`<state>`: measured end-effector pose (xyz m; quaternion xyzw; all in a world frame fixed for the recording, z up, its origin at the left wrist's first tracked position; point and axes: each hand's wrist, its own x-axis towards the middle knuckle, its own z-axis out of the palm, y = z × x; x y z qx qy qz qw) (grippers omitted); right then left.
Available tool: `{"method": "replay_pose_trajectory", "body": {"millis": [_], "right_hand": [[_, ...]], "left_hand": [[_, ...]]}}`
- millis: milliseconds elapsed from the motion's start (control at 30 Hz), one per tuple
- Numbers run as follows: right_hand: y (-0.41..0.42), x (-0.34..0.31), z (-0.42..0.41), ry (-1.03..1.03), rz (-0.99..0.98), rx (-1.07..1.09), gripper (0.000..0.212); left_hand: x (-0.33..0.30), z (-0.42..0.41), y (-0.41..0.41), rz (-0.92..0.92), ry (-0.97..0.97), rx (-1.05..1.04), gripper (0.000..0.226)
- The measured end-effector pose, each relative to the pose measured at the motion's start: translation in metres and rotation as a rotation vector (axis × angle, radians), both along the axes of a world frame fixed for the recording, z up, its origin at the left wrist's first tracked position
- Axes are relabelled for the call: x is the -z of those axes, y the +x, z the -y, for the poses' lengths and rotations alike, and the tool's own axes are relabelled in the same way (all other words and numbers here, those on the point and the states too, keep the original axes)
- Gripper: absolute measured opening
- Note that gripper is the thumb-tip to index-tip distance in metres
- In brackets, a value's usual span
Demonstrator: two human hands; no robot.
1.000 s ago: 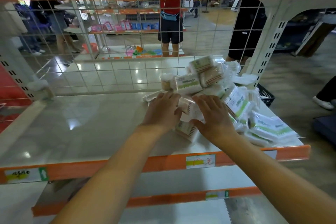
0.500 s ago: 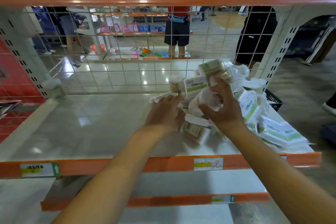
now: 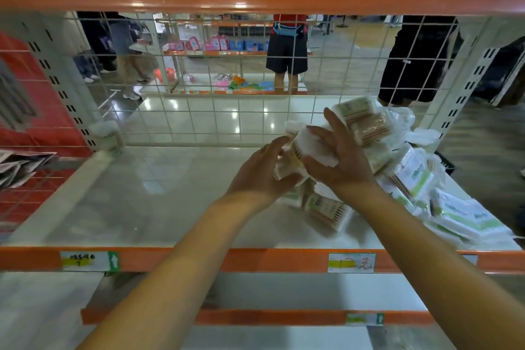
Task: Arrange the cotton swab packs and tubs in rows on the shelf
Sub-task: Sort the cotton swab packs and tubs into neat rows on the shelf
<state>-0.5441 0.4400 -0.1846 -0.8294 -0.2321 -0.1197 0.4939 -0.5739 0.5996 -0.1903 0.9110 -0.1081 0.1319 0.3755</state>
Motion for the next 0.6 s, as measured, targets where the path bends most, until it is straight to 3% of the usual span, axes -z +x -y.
{"method": "replay_pose_trajectory", "body": {"millis": [233, 500, 600], "right_hand": [[-0.001, -0.003, -0.047, -0.119, -0.077, -0.117, 0.088], [0.009, 0.003, -0.115, -0.143, -0.012, -0.186, 0.054], [0.01, 0.008, -0.145, -0.205, 0.035, -0.137, 0.054]], "left_hand": [[-0.001, -0.034, -0.006, 0.031, -0.058, -0.016, 0.067], [0.017, -0.104, -0.006, -0.013, -0.069, -0.13, 0.059], [0.024, -0.134, -0.007, -0.012, -0.052, -0.176, 0.058]]}}
